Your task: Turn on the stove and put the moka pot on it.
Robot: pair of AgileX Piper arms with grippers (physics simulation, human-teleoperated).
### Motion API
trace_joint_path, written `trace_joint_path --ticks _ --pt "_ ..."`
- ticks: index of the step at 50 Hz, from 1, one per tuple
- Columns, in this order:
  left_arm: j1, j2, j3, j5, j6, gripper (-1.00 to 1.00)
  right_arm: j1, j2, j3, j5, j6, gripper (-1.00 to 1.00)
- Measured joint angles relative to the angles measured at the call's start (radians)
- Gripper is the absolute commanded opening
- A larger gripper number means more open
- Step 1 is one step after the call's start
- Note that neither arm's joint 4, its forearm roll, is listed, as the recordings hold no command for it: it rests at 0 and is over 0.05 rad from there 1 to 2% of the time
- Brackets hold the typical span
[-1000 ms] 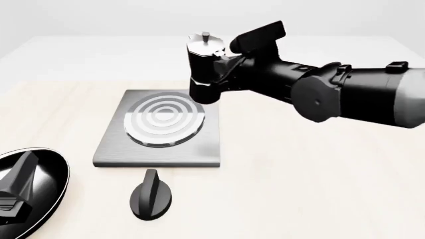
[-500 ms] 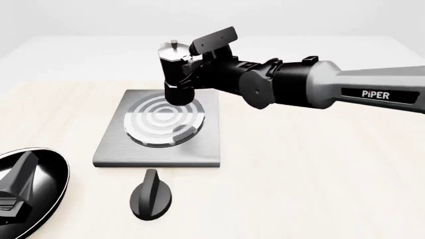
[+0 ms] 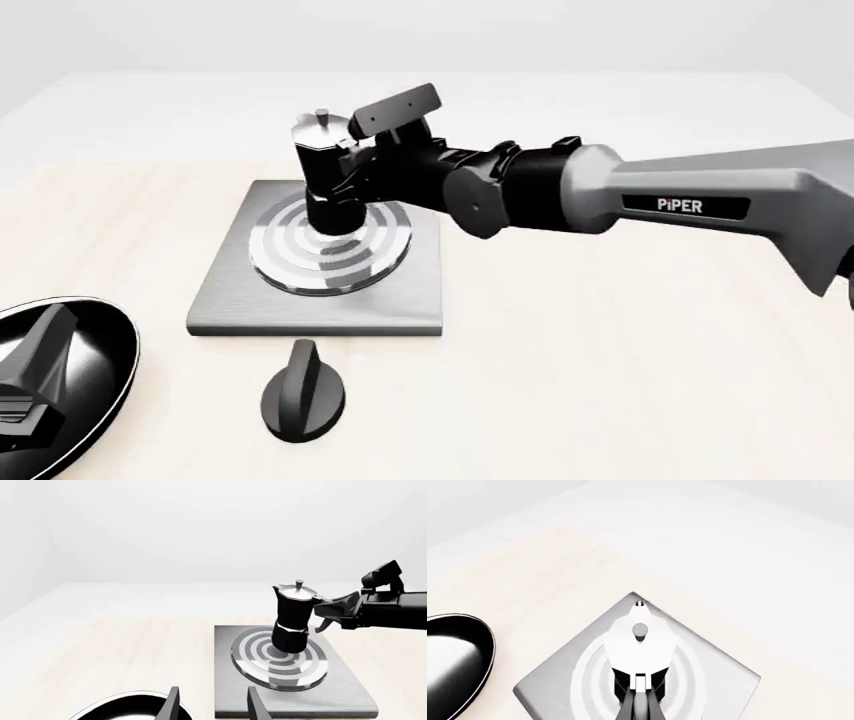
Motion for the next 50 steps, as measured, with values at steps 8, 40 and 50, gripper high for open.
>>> trace_joint_path --ticks 8,40,50 --pt "0.000 0.000 0.000 0.000 0.000 1.00 0.005 0.031 -0.008 -0.008 0.010 -1.00" --pt "0.000 0.000 0.000 0.000 0.000 1.00 0.002 0.091 -0.055 -0.008 0.030 1.00" --pt "0.000 0.000 0.000 0.000 0.000 1.00 0.018 0.014 -0.011 0.011 0.020 1.00"
